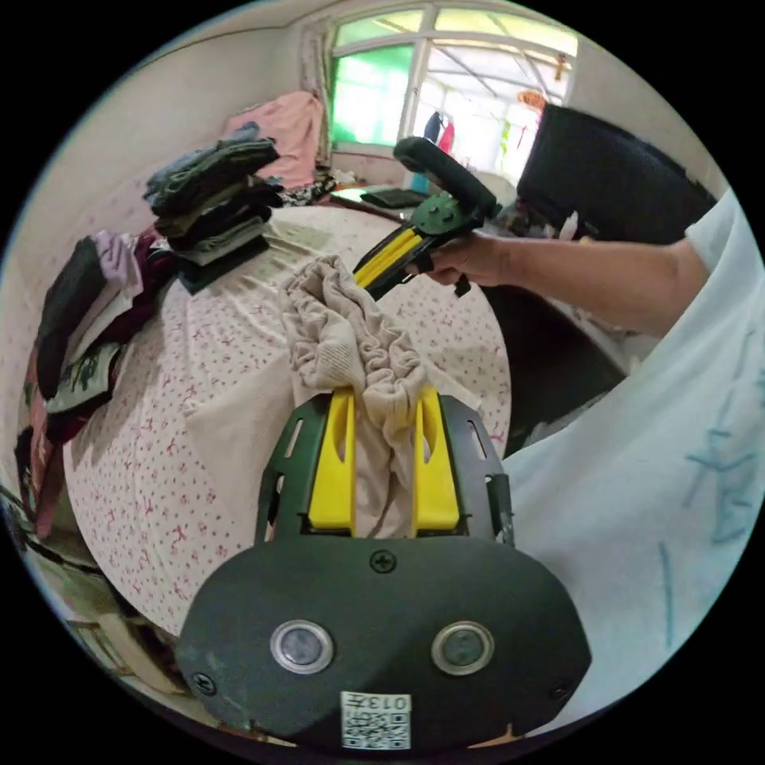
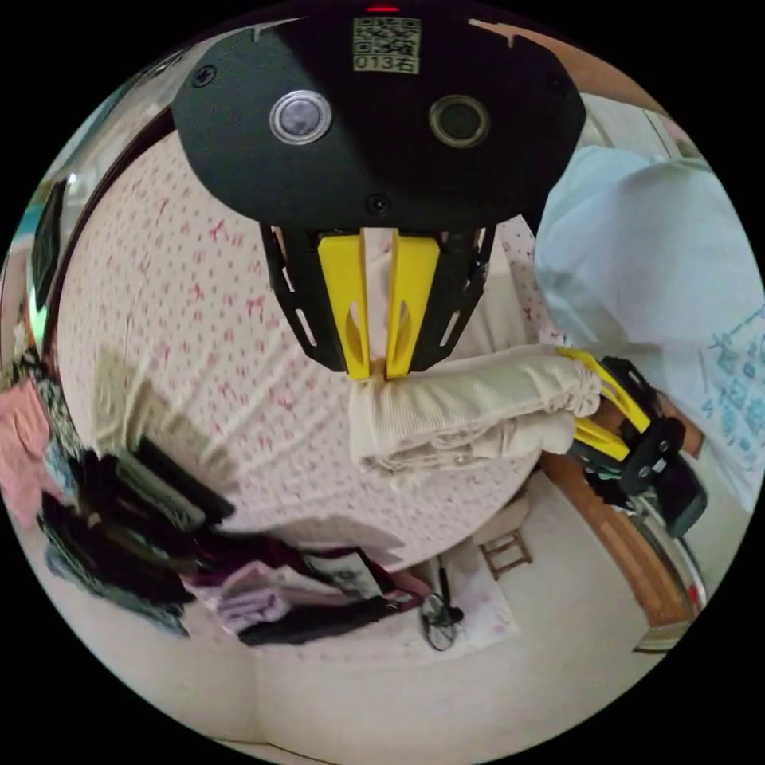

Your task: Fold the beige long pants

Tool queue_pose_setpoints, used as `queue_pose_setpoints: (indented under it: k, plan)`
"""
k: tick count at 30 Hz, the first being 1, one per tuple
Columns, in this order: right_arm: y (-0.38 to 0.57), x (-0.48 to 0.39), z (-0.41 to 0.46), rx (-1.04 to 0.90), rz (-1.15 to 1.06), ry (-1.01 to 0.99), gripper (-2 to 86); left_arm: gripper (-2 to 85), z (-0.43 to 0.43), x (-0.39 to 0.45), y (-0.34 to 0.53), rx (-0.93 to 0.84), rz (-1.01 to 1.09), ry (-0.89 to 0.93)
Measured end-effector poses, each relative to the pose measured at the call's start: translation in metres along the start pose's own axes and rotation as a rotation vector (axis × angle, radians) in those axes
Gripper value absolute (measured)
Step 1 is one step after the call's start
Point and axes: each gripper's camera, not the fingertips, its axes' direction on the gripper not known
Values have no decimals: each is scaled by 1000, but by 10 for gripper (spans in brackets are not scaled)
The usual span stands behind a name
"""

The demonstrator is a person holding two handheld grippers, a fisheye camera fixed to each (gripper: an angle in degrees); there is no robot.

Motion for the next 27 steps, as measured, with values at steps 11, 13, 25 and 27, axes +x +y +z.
queue_pose_setpoints:
  k: [11, 13, 25, 27]
  plan:
    - [139, 41, -21, 43, 433, -68, 77, 133, 19, 50, -20, -82, 181, 95]
    - [141, 34, -24, 82, 431, -154, 95, 135, 13, 21, -14, -96, 58, 45]
    - [143, 14, -2, -55, 370, -107, 41, 28, 42, -14, -19, -286, 45, 87]
    - [156, 12, -17, -8, 388, -117, 37, 24, 28, -14, -19, -255, 40, 109]
